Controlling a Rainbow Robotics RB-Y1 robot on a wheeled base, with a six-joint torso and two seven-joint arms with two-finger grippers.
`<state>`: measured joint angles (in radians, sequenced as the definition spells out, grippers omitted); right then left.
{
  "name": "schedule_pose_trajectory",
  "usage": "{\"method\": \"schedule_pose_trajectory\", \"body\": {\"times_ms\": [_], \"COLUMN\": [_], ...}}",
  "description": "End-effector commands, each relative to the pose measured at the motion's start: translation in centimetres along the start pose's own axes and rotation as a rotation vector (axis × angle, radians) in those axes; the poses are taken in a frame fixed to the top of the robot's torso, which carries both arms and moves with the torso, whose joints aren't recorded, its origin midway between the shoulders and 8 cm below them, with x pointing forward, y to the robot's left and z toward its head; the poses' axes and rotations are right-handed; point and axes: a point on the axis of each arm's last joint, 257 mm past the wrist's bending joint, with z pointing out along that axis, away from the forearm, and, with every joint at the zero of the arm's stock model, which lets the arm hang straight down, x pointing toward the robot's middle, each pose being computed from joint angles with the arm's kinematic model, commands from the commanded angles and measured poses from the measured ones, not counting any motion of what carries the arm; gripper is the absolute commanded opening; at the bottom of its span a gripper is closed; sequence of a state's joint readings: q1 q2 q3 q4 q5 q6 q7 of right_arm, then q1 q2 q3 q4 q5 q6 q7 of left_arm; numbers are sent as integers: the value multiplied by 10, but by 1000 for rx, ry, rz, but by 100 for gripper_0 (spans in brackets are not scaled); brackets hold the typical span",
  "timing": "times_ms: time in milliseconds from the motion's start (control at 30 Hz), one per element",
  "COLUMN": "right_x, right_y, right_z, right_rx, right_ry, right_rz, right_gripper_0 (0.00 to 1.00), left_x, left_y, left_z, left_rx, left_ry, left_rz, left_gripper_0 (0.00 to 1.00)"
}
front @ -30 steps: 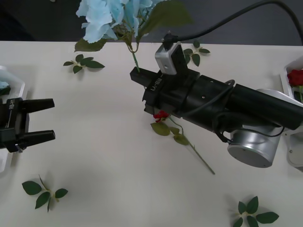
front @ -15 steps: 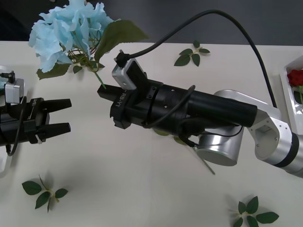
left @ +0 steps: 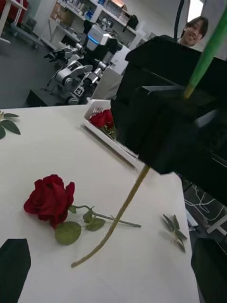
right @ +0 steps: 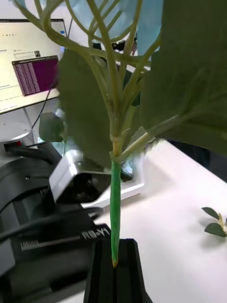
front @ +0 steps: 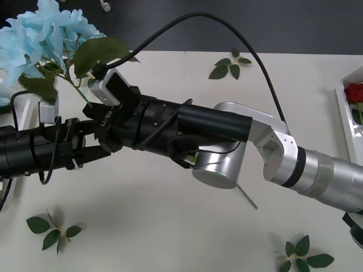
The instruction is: Put the red flowers into the right box and the blue flowers into the left box
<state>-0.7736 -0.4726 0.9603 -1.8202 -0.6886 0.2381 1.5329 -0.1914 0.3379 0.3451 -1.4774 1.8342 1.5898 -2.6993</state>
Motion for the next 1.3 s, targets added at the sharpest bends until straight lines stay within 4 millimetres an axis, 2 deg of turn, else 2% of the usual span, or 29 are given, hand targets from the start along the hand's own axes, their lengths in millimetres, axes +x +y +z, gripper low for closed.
{"method": "schedule_pose_trajectory", "body": {"times_ms": [33, 167, 200, 233, 300, 333, 433, 600, 867, 900, 933, 967, 1000, 1033, 1067, 1300], "right_x": [-27, -24, -23, -22, -21, -23, -22, -23, -22, -23, -22, -22, -23, -22, -21, -28], "right_y": [6, 2, 1, 0, -2, -1, -3, -5, -5, -5, -5, -5, -5, -5, -7, -10], "right_z": [15, 18, 18, 18, 18, 19, 17, 16, 16, 16, 16, 16, 16, 16, 15, 14], "right_rx": [-16, -9, -8, -5, -3, -4, -2, 0, 0, -1, 0, 0, -2, 0, 5, 12], "right_ry": [-57, -48, -46, -44, -43, -45, -45, -53, -51, -52, -51, -51, -52, -51, -48, -76], "right_rz": [29, 29, 30, 31, 33, 33, 38, 45, 62, 63, 69, 71, 74, 72, 58, 24], "right_gripper_0": [0, 0, 0, 0, 0, 0, 0, 0, 0, 7, 22, 32, 48, 83, 100, 100], "left_x": [-14, -15, -15, -15, -15, -15, -14, -15, -16, -17, -17, -17, -19, -18, -19, -20], "left_y": [0, -1, -1, -1, -1, -1, -1, 0, 1, 2, 2, 2, 2, 2, 3, 4], "left_z": [17, 21, 23, 23, 24, 24, 24, 22, 19, 18, 17, 18, 17, 16, 15, 9], "left_rx": [16, 24, 25, 25, 27, 27, 27, 24, 15, 13, 11, 12, 10, 10, 7, -5], "left_ry": [-8, -10, -9, -9, -8, -8, -7, -10, -14, -17, -18, -17, -19, -20, -23, -34], "left_rz": [44, 45, 44, 44, 44, 44, 43, 45, 44, 45, 44, 45, 48, 46, 46, 43], "left_gripper_0": [100, 100, 72, 64, 35, 25, 12, 1, 0, 0, 0, 0, 0, 0, 0, 0]}}
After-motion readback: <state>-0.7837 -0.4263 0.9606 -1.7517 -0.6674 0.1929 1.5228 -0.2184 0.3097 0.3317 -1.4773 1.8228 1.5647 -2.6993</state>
